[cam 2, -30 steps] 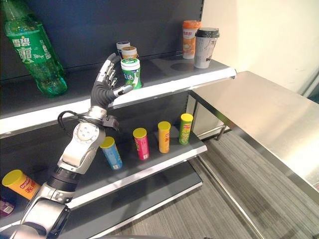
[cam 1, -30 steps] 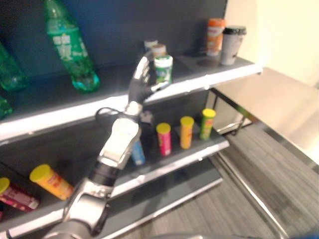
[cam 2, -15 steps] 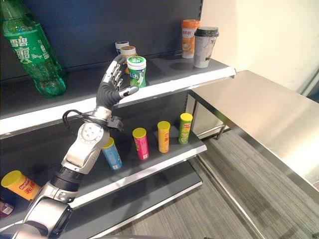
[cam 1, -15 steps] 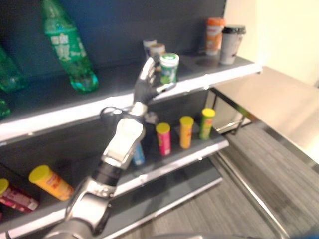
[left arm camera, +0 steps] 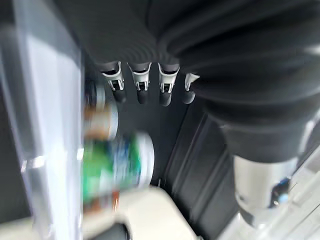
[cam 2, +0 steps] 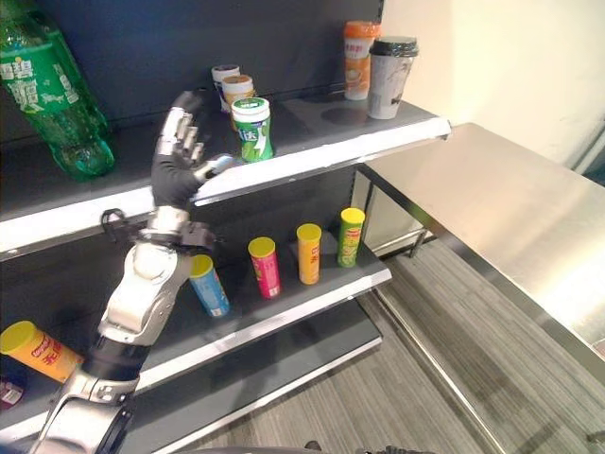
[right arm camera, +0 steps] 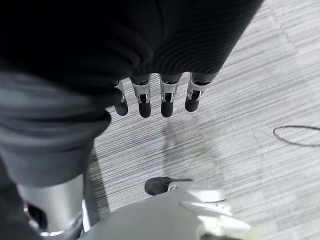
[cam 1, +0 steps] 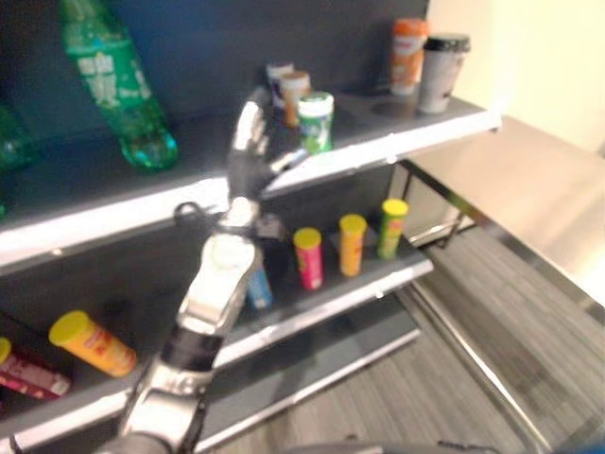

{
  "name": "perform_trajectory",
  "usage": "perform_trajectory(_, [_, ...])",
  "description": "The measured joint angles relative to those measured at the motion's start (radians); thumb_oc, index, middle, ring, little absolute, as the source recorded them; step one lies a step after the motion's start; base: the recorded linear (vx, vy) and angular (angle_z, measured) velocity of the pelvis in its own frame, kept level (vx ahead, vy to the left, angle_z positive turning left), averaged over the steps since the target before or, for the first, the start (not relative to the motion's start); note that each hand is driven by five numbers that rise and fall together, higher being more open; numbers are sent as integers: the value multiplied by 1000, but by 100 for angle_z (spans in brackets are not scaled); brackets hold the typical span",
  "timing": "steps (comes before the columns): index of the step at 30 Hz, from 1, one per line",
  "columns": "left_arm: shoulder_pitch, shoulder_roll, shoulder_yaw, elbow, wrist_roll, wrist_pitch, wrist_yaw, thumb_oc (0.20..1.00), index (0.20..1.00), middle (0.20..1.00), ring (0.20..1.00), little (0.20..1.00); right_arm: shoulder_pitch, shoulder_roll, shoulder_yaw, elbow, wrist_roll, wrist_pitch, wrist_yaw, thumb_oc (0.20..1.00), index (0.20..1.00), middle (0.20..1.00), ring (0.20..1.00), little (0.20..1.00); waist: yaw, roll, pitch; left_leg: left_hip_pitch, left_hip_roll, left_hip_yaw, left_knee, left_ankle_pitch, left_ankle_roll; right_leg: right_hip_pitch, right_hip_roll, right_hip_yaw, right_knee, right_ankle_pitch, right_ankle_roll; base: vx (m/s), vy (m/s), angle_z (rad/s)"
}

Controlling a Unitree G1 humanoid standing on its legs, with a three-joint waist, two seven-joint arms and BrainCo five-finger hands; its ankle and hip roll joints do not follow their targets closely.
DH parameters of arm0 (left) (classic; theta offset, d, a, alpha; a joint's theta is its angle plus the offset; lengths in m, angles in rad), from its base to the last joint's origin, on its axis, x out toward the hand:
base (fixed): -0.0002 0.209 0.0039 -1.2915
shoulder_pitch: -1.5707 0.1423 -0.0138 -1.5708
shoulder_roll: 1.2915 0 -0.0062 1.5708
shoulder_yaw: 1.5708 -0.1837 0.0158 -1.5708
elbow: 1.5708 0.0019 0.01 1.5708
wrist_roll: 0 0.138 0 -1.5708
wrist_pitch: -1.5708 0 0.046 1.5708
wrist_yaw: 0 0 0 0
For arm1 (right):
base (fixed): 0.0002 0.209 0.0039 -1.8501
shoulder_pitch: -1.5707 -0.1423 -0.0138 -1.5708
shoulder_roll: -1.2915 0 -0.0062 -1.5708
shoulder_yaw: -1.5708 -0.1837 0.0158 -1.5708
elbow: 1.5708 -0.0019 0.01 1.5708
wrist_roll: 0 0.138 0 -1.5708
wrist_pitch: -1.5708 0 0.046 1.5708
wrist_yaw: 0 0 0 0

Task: Put the goods on the table back onto the shelves and tidy them up.

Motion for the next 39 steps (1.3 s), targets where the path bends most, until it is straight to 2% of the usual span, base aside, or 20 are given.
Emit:
perform_trajectory(3, [111, 3, 132, -102, 75, -17, 59, 1000, 1000, 1000, 1000, 1000, -1, 0, 0, 1, 0, -3, 0, 1000, 1000, 1000, 1000, 1000, 26, -7, 12, 0, 0, -6, 0, 1, -1, 3, -1, -10, 0, -4, -2, -37, 0, 12])
perform_trajectory(4, [128, 11, 169, -114, 108, -22, 83, 1000, 1000, 1000, 1000, 1000, -5, 1, 0, 3, -1, -3, 1, 1000, 1000, 1000, 1000, 1000, 52, -12, 18, 1, -1, -9, 1, 5, -6, 6, -2, -14, 2, -3, -2, -53, -11, 7])
perform_trajectory(7, [184, 25, 274, -149, 197, -30, 145, 1000, 1000, 1000, 1000, 1000, -16, 7, 9, 2, -2, -20, 0, 1000, 1000, 1000, 1000, 1000, 72, -23, 25, 1, -1, -12, 6, 7, -3, 7, -3, -16, 5, -5, -2, -35, -3, 5])
perform_trajectory(8, [211, 32, 316, -173, 293, -45, 198, 1000, 1000, 1000, 1000, 1000, -18, 10, 11, 0, -2, -32, 0, 1000, 1000, 1000, 1000, 1000, 70, -32, 31, 2, -1, -14, 6, 7, -3, 9, -3, -17, 5, -8, -1, -9, 1, 5])
perform_trajectory(12, [287, 64, 329, -177, 445, -97, 275, 1000, 1000, 1000, 1000, 1000, -14, 20, -4, -3, 0, -58, -12, 1000, 1000, 1000, 1000, 1000, 90, -37, 39, 9, -2, -30, 6, 3, -8, 21, -5, -34, 5, -18, 3, -43, -2, 13])
perform_trajectory(14, [408, 111, 284, -151, 505, -133, 294, 1000, 1000, 1000, 1000, 1000, -8, 17, -23, -9, 30, -84, -39, 1000, 1000, 1000, 1000, 1000, 100, -38, 43, 13, -2, -37, 0, 1, -12, 28, -5, -39, 5, -21, 3, -36, -3, 7])
perform_trajectory(16, [511, 137, 280, -110, 542, -168, 325, 1000, 1000, 1000, 1000, 1000, -8, 24, -51, -11, 50, -90, -59, 1000, 1000, 1000, 1000, 1000, 109, -38, 45, 13, -1, -42, 0, -4, -16, 29, -5, -43, 5, -24, 2, -23, 0, 9])
perform_trajectory(19, [551, 150, 282, -90, 541, -182, 346, 1000, 1000, 1000, 1000, 1000, -7, 32, -51, -8, 79, -95, -77, 1000, 1000, 1000, 1000, 1000, 140, -28, 47, 17, -1, -59, -1, -4, -15, 39, -7, -66, 5, -32, 7, -32, -8, 21])
perform_trajectory(22, [570, 172, 282, -79, 549, -189, 351, 1000, 1000, 1000, 1000, 1000, -9, 50, -51, -10, 79, -106, -80, 1000, 1000, 1000, 1000, 1000, 139, -20, 50, 17, -1, -61, 0, -5, -15, 40, -7, -68, 1, -38, 8, -8, -2, 5])
perform_trajectory(25, [610, 218, 280, -13, 656, -190, 387, 1000, 1000, 1000, 1000, 1000, -12, 61, -49, -15, 79, -110, -93, 1000, 1000, 1000, 1000, 1000, 149, 3, 49, 16, -1, -71, 0, -5, -15, 41, -8, -74, 1, -39, 4, -23, 6, 5])
perform_trajectory(26, [642, 260, 273, 51, 720, -196, 416, 1000, 1000, 1000, 1000, 1000, -12, 57, -50, -14, 79, -111, -105, 1000, 1000, 1000, 1000, 1000, 150, 7, 43, 17, 0, -76, 0, -5, -15, 44, -7, -80, 1, -39, 4, -23, 7, 8])
perform_trajectory(27, [649, 261, 278, 72, 740, -199, 423, 1000, 1000, 1000, 1000, 1000, -12, 54, -50, -14, 79, -111, -111, 1000, 1000, 1000, 1000, 1000, 149, 12, 40, 19, 0, -78, 0, -5, -15, 45, -8, -82, 0, -39, 4, -20, -5, 12])
perform_trajectory(31, [645, 154, 273, 282, 728, -205, 435, 1000, 1000, 1000, 1000, 1000, -21, 41, -89, -14, 104, -108, -118, 1000, 1000, 1000, 1000, 1000, 156, 58, 30, 26, 0, -81, 0, -4, -16, 56, -9, -90, 0, -53, 16, -9, -10, 9])
perform_trajectory(32, [634, 144, 272, 338, 708, -196, 432, 1000, 1000, 1000, 1000, 1000, -22, 40, -88, -14, 118, -108, -117, 1000, 1000, 1000, 1000, 1000, 157, 61, 31, 27, 2, -80, 0, -3, -18, 57, -9, -92, 0, -54, 16, 19, -13, 7])
perform_trajectory(34, [585, 115, 221, 737, 633, -115, 353, 1000, 1000, 1000, 1000, 1000, -38, 41, -85, -13, 121, -103, -115, 1000, 1000, 1000, 1000, 1000, 150, 59, 33, 21, 11, -66, 4, -2, -20, 51, -5, -94, -1, -53, 15, 0, 0, 0])
perform_trajectory(35, [560, 105, 198, 909, 598, -58, 318, 1000, 1000, 1000, 1000, 1000, -41, 40, -78, -14, 125, -103, -114, 1000, 1000, 1000, 1000, 1000, 144, 53, 34, 18, 14, -52, 11, -1, -21, 50, -6, -94, -1, -50, 10, 3, -10, -5])
perform_trajectory(36, [578, 65, 163, 1074, 551, 19, 274, 1000, 1000, 1000, 1000, 1000, -34, 45, -77, -13, 148, -102, -111, 1000, 1000, 1000, 1000, 1000, 138, 12, 35, -1, 15, -50, 31, -9, -33, 41, -5, -95, -1, -50, 6, 0, 0, 0])
perform_trajectory(37, [598, 49, 127, 1134, 535, 31, 263, 1000, 1000, 1000, 1000, 1000, -29, 50, -76, -11, 156, -99, -112, 1000, 1000, 1000, 1000, 1000, 141, -5, 36, -10, 14, -51, 37, -11, -34, 37, -5, -97, -1, -54, -1, 24, -16, 8])
perform_trajectory(38, [587, 27, 72, 1264, 529, 36, 251, 1000, 1000, 1000, 1000, 1000, -26, 47, -71, -3, 157, -98, -113, 1000, 1000, 1000, 1000, 1000, 153, -28, 41, -18, 14, -52, 37, -9, -37, 30, -4, -97, 0, -57, -11, -3, -6, 8])
perform_trajectory(39, [590, 1, 65, 1328, 515, 43, 231, 1000, 1000, 1000, 1000, 1000, -27, 47, -71, -1, 157, -98, -113, 1000, 1000, 1000, 1000, 1000, 156, -43, 40, -18, 14, -51, 33, -7, -38, 27, -4, -96, 0, -58, -12, 0, 0, 0])
